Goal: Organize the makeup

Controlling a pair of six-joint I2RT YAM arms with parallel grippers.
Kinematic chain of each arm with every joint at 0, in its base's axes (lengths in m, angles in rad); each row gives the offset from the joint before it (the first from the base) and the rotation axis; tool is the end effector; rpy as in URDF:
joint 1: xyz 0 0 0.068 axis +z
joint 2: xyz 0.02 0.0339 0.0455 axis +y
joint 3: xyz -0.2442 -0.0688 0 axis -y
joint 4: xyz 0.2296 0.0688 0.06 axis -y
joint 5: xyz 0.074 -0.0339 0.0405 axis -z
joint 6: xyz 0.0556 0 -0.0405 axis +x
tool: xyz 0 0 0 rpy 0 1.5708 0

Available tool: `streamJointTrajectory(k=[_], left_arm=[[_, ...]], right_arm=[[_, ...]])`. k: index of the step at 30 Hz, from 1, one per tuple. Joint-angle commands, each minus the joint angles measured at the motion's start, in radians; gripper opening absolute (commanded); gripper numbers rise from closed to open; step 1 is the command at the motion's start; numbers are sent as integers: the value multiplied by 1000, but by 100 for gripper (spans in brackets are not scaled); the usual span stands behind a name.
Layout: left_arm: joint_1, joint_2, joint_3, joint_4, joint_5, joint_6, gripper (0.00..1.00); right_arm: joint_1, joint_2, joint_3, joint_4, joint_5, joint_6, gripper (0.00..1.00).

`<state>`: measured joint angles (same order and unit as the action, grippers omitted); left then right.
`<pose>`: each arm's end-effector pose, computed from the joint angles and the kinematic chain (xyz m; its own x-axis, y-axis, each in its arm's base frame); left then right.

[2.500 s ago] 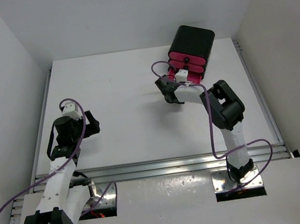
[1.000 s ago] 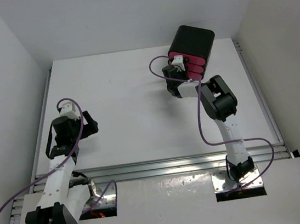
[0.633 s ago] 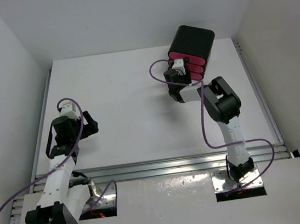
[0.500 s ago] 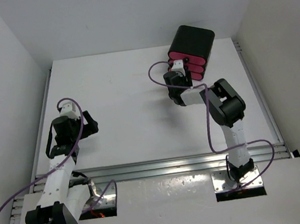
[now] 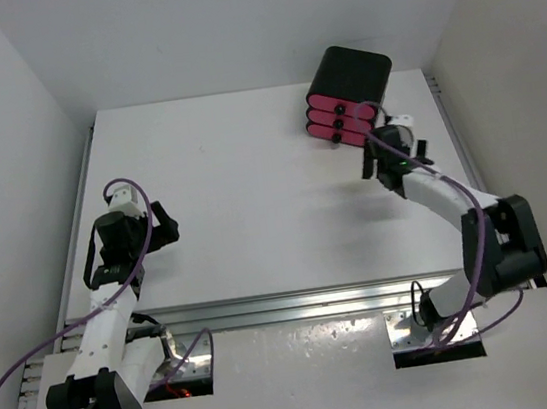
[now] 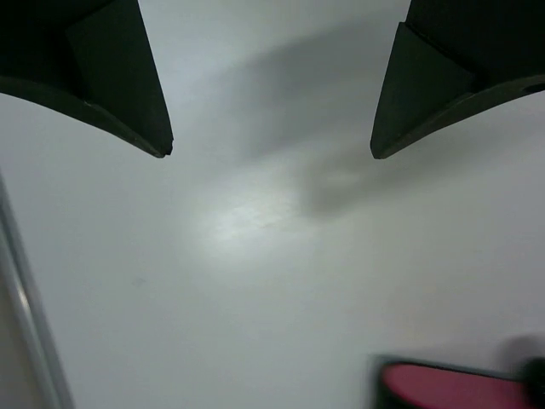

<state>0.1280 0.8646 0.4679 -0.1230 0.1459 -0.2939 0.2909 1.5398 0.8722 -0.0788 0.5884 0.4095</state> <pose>0.2078 0.0186 0.2019 -0.4711 -0.3496 -0.8098 -0.1438 0.9363 -0.3205 0.3136 0.0617 0.1809 -0.5363 0.1852 -0.8235 0.3982 0.9157 -0.0534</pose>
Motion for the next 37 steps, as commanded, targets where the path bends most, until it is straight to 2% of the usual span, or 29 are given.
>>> streamJointTrajectory(k=[1,4,7,8,11,19,26,37], left_arm=[[13,1,-15,52,4,-10,90],[13,13,-15,77,4,-10,90],[13,22,-25,88,14,-10,90],[13,22,-25,97,14,-10,90],[13,22,-34,97,14,-10,90],[13,33,-34,106,14,-10,90],[4,33,-34,106,23,-10,90],[4,33,-34,106,23,-10,90]], right_arm=[[-157,-115,-25,-373,-111,100,100],[-266,-205,-74,-492,-188,109,100],[-401,-300,-159,-495,-229,182,100],[-420,-346,-211,-490,-231,192,100],[-472,-371,-233,-490,-217,230,100],[-480,-282,-91,-684,-256,172,100],[-478,-316,-159,-641,-291,167,100],[-480,-346,-167,-605,-289,196,100]])
